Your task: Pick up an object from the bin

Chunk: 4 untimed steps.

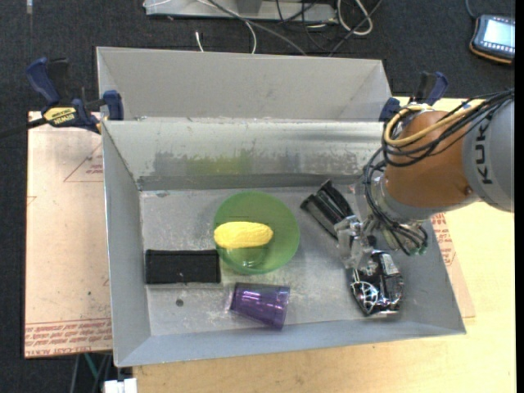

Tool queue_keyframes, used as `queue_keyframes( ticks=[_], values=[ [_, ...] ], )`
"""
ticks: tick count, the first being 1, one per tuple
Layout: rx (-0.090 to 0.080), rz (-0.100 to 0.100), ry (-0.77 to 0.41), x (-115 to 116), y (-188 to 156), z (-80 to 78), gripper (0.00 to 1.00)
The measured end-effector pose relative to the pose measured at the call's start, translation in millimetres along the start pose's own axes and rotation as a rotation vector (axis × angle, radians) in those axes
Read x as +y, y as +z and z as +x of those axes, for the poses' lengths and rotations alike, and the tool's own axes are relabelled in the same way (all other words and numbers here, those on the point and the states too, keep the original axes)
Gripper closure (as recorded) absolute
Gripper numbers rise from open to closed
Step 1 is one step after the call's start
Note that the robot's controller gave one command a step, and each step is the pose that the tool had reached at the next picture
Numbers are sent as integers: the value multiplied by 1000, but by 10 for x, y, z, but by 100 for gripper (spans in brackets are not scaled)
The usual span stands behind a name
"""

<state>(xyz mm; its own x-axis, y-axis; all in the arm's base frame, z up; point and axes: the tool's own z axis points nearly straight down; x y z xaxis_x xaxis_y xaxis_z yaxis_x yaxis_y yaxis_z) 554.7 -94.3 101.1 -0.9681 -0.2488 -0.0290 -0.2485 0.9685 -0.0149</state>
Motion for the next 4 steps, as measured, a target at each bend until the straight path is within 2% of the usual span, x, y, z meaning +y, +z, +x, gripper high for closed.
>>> queue_keyframes(
  ticks=[1,2,3,4],
  values=[
    [-1,-2,68,45,-162,42,100],
    [5,-8,156,360,234,442,100],
    [-8,0,-12,118,260,217,100],
    [8,-12,155,630,292,388,100]
  ],
)
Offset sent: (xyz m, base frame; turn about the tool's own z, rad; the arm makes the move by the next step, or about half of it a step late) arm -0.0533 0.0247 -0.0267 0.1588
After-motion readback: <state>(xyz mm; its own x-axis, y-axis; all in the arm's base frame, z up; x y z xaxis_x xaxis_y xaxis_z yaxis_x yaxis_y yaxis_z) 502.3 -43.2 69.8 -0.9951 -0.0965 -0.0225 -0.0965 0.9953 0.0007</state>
